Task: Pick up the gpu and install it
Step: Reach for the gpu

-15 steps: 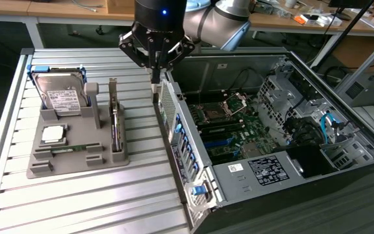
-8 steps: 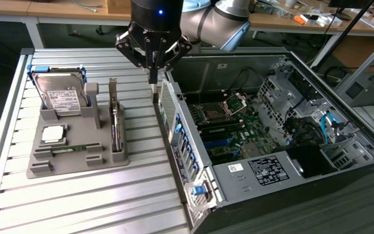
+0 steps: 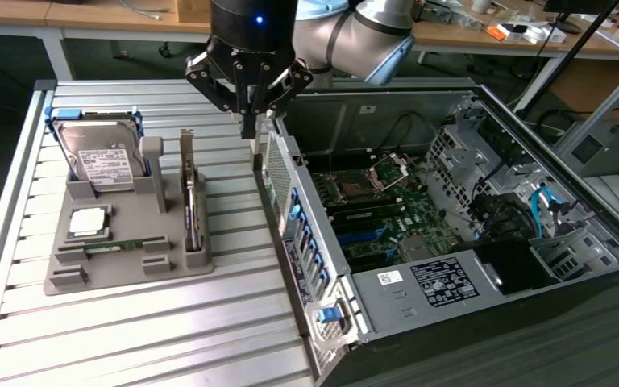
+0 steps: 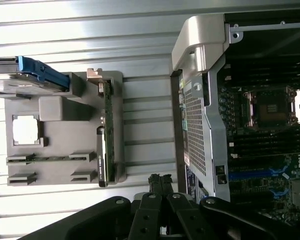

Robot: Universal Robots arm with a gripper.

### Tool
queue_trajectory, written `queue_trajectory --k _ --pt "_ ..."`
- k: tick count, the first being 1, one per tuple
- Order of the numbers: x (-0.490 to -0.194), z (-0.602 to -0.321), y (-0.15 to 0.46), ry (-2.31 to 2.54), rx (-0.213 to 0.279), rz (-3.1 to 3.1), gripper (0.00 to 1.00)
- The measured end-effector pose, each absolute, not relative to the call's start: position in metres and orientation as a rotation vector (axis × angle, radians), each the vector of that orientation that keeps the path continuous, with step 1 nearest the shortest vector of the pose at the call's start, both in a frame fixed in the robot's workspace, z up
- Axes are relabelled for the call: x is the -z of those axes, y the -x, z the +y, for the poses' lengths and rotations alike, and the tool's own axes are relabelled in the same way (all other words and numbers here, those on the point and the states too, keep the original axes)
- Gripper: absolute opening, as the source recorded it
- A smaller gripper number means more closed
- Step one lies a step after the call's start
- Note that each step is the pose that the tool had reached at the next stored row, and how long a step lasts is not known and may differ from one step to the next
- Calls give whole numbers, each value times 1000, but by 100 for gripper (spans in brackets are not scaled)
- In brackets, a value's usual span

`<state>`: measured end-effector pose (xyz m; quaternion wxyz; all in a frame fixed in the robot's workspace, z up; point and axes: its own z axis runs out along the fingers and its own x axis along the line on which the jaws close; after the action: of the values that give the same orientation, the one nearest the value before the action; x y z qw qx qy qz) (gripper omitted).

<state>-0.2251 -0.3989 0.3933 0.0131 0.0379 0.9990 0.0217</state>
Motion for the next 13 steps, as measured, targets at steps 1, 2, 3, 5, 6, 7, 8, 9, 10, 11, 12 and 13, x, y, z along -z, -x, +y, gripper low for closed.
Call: queue_trajectory --k 1,2,3,5,6,7,8,9,10,11,12,13 --pt "-393 -399 226 -118 -68 3112 11" --pt "-393 -399 227 -118 -68 3113 11" --pt "-393 -399 227 -118 -68 3113 11" --pt "-393 -399 229 -118 -68 3113 11" --pt "-393 -399 229 -118 -68 3112 11" --pt "-393 -399 230 -118 -68 3112 11" --pt "-393 -399 231 -118 -68 3112 11" --pt "-393 -399 232 -118 -68 3113 11" --pt "-393 -399 233 -118 -68 3113 11" --pt "-393 -399 233 -118 -68 3112 11" --pt "-393 -399 235 -118 -68 3113 11" --pt "-393 -399 236 -118 -68 3112 11"
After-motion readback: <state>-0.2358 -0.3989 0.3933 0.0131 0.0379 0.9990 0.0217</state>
